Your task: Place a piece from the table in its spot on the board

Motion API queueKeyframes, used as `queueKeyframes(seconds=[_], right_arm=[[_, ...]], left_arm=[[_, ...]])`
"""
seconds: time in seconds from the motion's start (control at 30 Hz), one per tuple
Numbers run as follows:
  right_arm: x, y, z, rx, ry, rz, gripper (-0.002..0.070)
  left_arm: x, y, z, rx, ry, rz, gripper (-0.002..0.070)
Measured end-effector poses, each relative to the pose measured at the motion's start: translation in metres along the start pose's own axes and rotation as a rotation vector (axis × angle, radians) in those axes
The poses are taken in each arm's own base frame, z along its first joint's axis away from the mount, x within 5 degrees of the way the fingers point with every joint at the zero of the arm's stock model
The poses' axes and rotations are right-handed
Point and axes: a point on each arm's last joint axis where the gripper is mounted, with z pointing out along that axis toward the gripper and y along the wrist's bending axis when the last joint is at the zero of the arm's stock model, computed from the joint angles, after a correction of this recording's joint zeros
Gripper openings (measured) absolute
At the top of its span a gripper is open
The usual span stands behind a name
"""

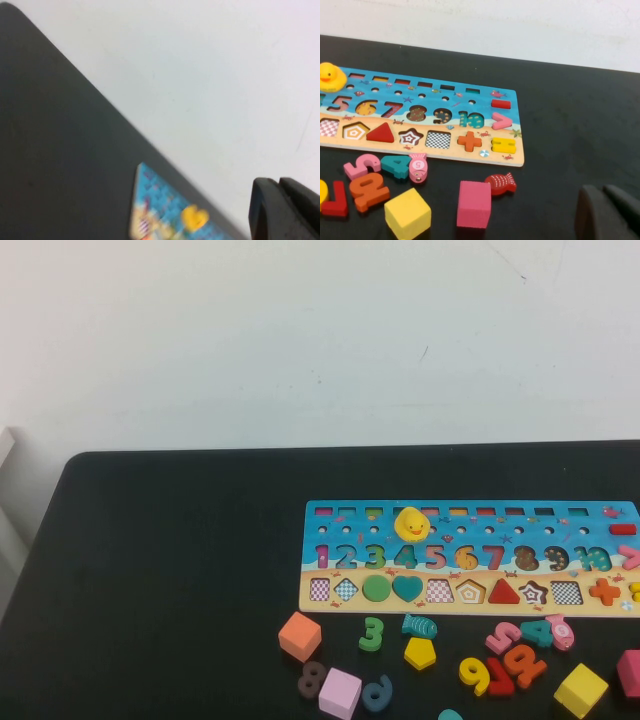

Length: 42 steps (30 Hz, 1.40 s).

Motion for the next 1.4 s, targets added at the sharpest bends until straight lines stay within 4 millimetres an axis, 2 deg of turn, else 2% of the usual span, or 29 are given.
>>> queueKeyframes(seconds=[0.1, 0.23, 0.3, 0.4, 0.57, 0.73, 0.77, 0.8, 0.93, 1.13, 1.27, 1.4], right_arm=[[0.000, 0.000, 0.000, 0.000, 0.000, 0.000, 0.0019], [0.000, 0.000, 0.000, 0.000, 0.000, 0.000, 0.0019], [0.000, 0.000, 0.000, 0.000, 0.000, 0.000, 0.0019], [0.000, 0.000, 0.000, 0.000, 0.000, 0.000, 0.0019], [0.000, 0.000, 0.000, 0.000, 0.000, 0.000, 0.0019], [0.000, 0.000, 0.000, 0.000, 0.000, 0.000, 0.0019], [0.000, 0.000, 0.000, 0.000, 0.000, 0.000, 0.0019], [0.000, 0.000, 0.000, 0.000, 0.000, 0.000, 0.0019], [0.000, 0.000, 0.000, 0.000, 0.000, 0.000, 0.0019], [0.000, 0.000, 0.000, 0.000, 0.000, 0.000, 0.0019], [0.000, 0.000, 0.000, 0.000, 0.000, 0.000, 0.0019], [0.000, 0.000, 0.000, 0.000, 0.000, 0.000, 0.0019]], left_arm=[[0.003, -0.008, -0.003, 0.011, 0.091, 0.185, -0.0001], [-0.014, -0.049, -0.008, 0.063, 0.164, 0.460, -0.0001], [-0.025, -0.068, -0.005, 0.044, 0.225, 0.585, -0.0001], [-0.038, -0.092, 0.008, 0.003, 0.413, 0.757, -0.0001], [-0.056, -0.122, 0.050, 0.016, 0.778, 0.966, -0.0001], [-0.061, -0.139, 0.103, 0.120, 0.974, 1.031, -0.0001], [-0.059, -0.143, 0.114, 0.153, 1.009, 1.054, -0.0001], [-0.056, -0.152, 0.135, 0.204, 1.059, 1.105, -0.0001], [-0.041, -0.168, 0.171, 0.268, 1.140, 1.239, -0.0001], [-0.007, -0.192, 0.217, 0.364, 1.214, 1.344, -0.0001], [0.022, -0.199, 0.243, 0.411, 1.266, 1.368, -0.0001], [0.059, -0.202, 0.263, 0.459, 1.333, 1.411, -0.0001]])
